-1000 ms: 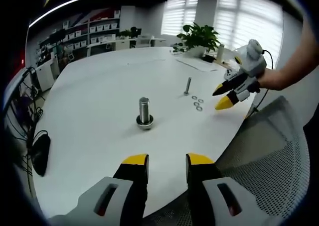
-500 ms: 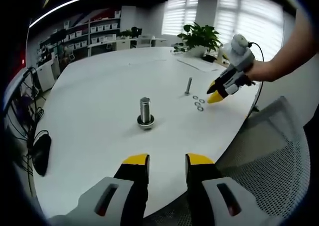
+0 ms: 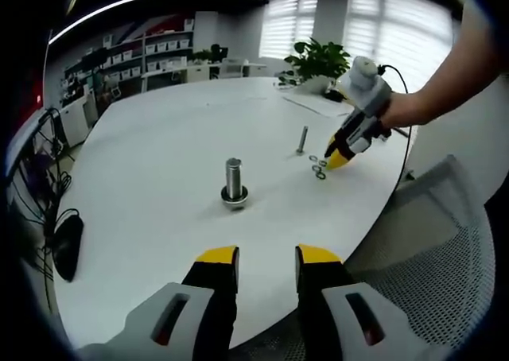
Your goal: Place the washer onto the threaded stud by aligning its center hole with the stud, sliding it down to the base, and recovering from edge contact or off-axis alignment until the washer reaches the visible bottom stop.
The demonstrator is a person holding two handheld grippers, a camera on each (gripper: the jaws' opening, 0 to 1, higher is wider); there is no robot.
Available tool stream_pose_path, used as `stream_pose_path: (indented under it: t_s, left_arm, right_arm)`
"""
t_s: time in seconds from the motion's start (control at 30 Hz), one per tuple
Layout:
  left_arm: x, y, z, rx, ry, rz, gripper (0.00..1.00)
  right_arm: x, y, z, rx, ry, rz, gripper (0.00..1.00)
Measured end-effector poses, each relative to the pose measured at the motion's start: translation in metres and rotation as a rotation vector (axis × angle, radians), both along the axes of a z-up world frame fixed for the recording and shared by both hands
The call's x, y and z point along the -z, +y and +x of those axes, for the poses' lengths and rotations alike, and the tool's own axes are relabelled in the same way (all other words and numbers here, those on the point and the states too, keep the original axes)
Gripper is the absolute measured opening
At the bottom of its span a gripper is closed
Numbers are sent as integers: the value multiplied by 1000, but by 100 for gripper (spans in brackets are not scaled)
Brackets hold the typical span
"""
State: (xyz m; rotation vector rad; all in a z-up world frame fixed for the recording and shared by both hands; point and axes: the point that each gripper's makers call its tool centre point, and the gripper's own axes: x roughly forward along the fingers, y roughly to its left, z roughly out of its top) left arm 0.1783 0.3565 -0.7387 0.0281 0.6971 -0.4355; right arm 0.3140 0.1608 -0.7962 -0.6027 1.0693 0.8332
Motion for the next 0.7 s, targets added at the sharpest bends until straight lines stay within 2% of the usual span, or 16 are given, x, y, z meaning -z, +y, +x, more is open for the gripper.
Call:
stream_pose_path:
  t_s: [0.07, 0.27, 0.37, 0.6, 0.7]
  left_arm:
    - [0, 0, 0, -1, -1, -1, 26]
    - [0, 1, 0, -4, -4, -1, 26]
    - [0, 0, 0, -1, -4, 0, 26]
    - [0, 0, 0, -1, -3, -3, 26]
    - [1, -1, 0, 2, -1, -3, 26]
  right_arm:
    - [3, -2, -2, -24, 10, -31, 21]
    - [2, 2, -3, -81, 28, -46, 19]
    - [3, 1, 0, -67, 69, -46, 19]
    - [4, 3, 0, -111, 131, -72, 20]
    - [4, 4, 0, -117, 158, -120, 20]
